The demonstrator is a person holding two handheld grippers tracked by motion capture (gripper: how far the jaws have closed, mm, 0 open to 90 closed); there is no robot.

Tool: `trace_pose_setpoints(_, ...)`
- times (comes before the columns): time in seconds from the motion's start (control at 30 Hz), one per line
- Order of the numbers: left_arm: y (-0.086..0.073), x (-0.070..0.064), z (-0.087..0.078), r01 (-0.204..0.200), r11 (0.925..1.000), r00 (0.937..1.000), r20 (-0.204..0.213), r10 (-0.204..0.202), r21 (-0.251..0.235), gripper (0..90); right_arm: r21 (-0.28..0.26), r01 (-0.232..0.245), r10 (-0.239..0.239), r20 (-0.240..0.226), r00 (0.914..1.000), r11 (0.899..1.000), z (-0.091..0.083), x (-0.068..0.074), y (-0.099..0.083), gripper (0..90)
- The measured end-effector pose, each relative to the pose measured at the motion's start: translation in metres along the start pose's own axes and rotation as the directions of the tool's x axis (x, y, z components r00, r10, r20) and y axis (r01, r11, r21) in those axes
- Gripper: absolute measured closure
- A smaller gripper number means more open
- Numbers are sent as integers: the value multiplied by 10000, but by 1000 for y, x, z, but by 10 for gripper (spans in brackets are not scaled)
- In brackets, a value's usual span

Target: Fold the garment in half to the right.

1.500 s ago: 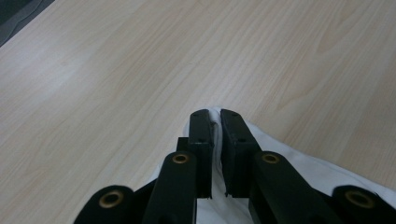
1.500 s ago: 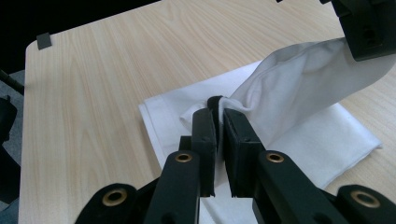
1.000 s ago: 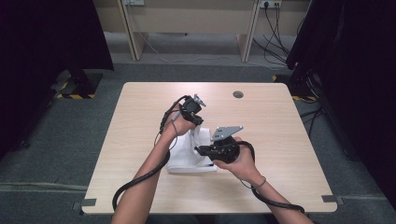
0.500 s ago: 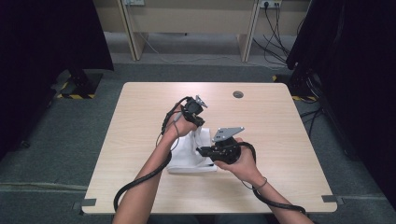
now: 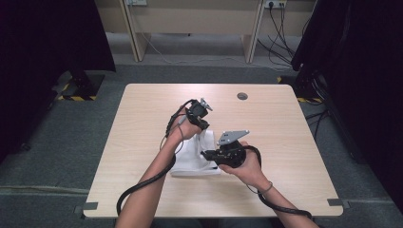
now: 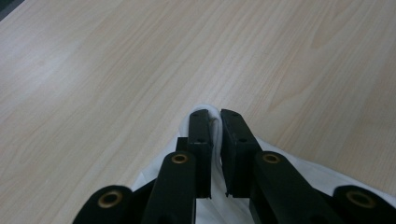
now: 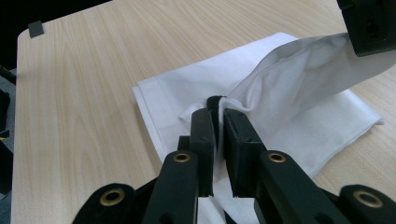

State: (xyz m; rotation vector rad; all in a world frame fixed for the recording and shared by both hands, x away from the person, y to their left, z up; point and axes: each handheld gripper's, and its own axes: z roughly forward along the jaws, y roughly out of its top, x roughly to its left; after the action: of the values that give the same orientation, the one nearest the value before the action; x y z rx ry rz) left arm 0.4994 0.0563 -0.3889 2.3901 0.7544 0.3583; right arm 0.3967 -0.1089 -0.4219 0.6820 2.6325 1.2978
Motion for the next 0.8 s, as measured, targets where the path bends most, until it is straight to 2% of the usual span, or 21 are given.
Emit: trace_pose_setpoints(0.8,0,-4,7,-46,10000,10000,76,46,51,822,75,-111,110,44,9999,9999,-1,-3,-7,824)
